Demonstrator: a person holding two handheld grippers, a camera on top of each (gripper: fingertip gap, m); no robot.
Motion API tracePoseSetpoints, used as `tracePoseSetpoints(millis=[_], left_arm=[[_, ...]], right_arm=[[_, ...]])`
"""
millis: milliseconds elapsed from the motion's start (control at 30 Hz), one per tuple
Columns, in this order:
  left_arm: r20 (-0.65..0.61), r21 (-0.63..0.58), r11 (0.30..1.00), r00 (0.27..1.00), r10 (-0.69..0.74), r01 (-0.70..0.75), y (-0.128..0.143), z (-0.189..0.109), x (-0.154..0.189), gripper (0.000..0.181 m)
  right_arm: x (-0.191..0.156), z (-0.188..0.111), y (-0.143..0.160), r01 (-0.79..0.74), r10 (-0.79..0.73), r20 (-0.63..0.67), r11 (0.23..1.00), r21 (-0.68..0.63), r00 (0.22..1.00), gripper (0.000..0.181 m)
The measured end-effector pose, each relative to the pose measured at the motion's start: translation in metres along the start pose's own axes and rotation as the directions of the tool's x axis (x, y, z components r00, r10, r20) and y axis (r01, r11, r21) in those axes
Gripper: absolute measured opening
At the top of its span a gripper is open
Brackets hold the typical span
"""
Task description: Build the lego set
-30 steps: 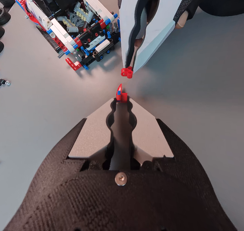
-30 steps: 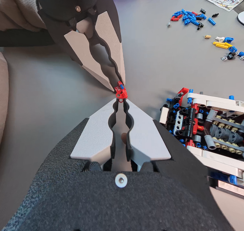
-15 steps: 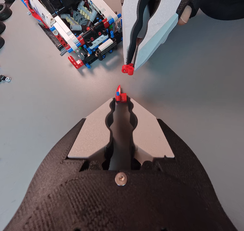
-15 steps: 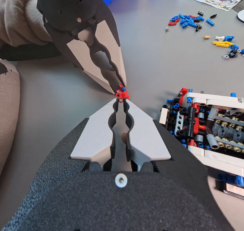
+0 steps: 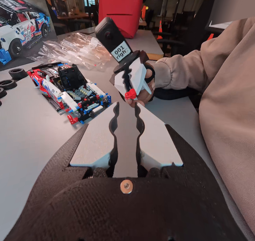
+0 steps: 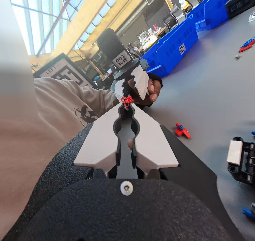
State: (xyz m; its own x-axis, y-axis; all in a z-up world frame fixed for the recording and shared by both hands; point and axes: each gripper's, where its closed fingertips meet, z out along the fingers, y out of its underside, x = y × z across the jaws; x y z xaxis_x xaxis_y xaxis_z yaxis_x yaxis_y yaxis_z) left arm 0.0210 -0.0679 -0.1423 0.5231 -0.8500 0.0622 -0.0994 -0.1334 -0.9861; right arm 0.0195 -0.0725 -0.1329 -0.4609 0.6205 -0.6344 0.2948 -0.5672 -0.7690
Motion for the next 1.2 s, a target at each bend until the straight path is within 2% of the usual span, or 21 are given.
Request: tracePoseSetpoints(millis=[133,367,667,867,1200], left_arm=[[-0.032,0.077,0.996,0.999,-0.034,0.036,-0.013,-0.003,0.004,0.018],[-0.112,0.114,0.992,0.993,-0.035,0.048,-0.018,-0.003,0.018,0.009],[-0.222,0.134,0.986,0.973,-0.069,0.101,-0.023,-0.005,0.032,0.008],[-0.237,0.127,0.984,0.967,-0.096,0.129,-0.023,-0.005,0.031,0.007],[-0.192,0.092,0.980,0.969,-0.155,0.174,-0.016,-0.006,0.016,0.007]], right_arm=[[-0.007,0.002,0.001,-0.066,0.066,0.066,0.998,0.003,0.996,0.004],[-0.014,0.004,0.006,-0.117,0.120,0.125,0.993,-0.025,0.985,0.003],[-0.030,0.006,0.011,-0.144,0.154,0.214,0.988,-0.062,0.965,0.003],[-0.029,0.006,0.010,-0.141,0.150,0.207,0.988,-0.056,0.967,0.003],[-0.014,0.004,0.005,-0.113,0.114,0.113,0.993,-0.018,0.987,0.004]])
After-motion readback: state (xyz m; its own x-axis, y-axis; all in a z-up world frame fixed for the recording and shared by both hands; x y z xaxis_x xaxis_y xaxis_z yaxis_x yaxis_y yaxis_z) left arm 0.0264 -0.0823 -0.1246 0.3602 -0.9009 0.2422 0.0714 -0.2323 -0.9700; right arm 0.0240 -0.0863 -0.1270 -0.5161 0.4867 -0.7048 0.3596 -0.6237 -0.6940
